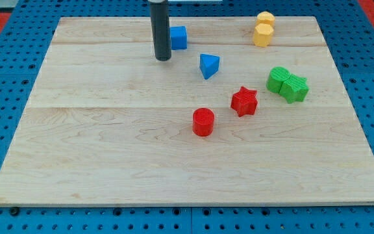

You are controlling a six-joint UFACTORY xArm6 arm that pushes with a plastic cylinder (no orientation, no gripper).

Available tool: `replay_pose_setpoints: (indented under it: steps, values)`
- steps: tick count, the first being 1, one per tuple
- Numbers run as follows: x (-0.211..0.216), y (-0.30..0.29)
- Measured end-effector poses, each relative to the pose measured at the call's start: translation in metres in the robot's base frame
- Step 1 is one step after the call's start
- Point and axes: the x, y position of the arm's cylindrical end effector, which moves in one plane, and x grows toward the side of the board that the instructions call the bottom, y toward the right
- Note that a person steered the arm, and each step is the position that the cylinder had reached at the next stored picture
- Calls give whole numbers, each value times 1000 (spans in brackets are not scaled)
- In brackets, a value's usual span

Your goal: Move the blue triangle into the blue cube

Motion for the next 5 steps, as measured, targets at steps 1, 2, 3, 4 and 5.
replay_pose_setpoints:
  steps: [1, 2, 3, 4, 5]
  values:
    - [37, 17]
    - [54, 69]
    - [56, 149]
    - [52, 163]
    - [41, 148]
